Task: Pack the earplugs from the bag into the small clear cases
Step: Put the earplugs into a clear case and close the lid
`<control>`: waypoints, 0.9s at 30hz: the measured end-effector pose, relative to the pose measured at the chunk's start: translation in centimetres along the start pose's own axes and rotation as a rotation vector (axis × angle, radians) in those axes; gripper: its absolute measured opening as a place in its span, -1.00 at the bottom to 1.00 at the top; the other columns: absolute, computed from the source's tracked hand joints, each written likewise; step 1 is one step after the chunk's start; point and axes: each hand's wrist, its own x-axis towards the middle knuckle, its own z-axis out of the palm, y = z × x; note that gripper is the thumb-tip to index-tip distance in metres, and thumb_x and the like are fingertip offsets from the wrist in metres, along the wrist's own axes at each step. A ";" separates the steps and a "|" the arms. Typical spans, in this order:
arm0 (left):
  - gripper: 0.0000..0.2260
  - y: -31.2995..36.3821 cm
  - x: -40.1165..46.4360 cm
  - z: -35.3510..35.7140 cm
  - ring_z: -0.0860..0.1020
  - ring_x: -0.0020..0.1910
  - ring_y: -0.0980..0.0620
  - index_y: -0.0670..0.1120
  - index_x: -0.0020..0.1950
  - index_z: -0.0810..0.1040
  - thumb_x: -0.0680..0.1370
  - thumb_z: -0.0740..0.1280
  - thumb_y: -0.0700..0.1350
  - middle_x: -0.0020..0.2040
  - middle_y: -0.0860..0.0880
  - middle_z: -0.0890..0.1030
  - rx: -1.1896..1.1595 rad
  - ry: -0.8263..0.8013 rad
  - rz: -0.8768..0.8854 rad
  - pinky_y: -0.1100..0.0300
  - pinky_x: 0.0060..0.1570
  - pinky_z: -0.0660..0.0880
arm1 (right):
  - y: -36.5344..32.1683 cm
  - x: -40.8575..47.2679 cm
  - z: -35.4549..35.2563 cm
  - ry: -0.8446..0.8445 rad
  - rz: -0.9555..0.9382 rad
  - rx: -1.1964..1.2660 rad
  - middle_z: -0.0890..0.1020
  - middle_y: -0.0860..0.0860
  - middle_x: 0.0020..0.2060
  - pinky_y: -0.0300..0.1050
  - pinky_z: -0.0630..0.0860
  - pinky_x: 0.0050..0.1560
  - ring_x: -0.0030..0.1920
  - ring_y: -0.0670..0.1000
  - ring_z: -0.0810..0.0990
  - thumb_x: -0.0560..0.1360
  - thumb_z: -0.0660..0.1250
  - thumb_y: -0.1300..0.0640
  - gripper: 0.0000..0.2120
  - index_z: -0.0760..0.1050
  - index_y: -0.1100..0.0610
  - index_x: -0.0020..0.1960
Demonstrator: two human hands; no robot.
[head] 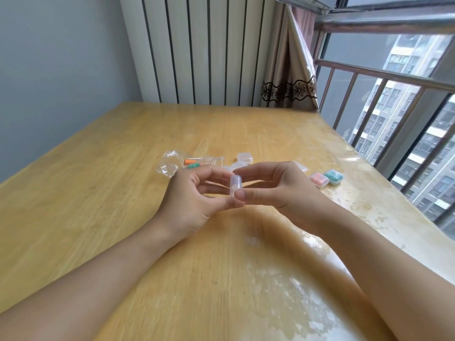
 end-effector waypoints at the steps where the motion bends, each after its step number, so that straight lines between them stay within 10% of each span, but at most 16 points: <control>1: -0.68 0.0 0.0 0.0 0.73 -0.06 -0.04 -0.10 -0.02 0.69 0.26 0.63 -0.21 -0.06 -0.06 0.72 0.012 0.007 0.026 -0.03 -0.05 0.68 | 0.1 0.0 0.1 0.009 -0.013 0.011 0.73 0.13 0.07 0.04 0.63 0.20 0.07 0.14 0.73 0.39 0.55 0.31 -0.63 0.64 0.25 0.19; 10: -0.42 0.1 -0.2 0.1 0.70 0.05 0.00 -0.03 0.24 0.55 0.29 0.60 -0.37 0.10 -0.01 0.63 -0.032 -0.029 -0.008 0.11 -0.06 0.66 | -0.1 0.1 0.9 0.172 -0.264 -0.168 0.72 0.05 -0.06 -0.03 0.68 0.00 0.04 0.03 0.71 0.26 0.62 0.43 -0.38 0.56 0.16 0.26; 17: -0.68 0.5 0.0 0.2 0.72 -0.17 -0.03 -0.21 0.16 0.62 0.44 0.52 -0.20 -0.12 -0.14 0.75 -0.174 -0.077 -0.153 0.13 -0.16 0.64 | 0.3 -0.1 1.1 0.172 -0.350 -0.409 0.71 -0.06 -0.07 -0.07 0.63 -0.05 -0.03 0.02 0.63 0.29 0.64 0.31 -0.41 0.57 0.05 0.26; 27: -0.70 0.5 -0.3 0.4 0.75 -0.14 0.02 -0.07 0.09 0.69 0.39 0.56 -0.25 -0.12 -0.02 0.76 0.006 0.017 -0.009 0.24 -0.06 0.64 | 0.3 0.0 0.5 0.057 0.002 0.070 0.73 0.18 0.03 0.03 0.67 0.06 0.03 0.10 0.73 0.49 0.48 0.28 -0.82 0.67 0.17 0.09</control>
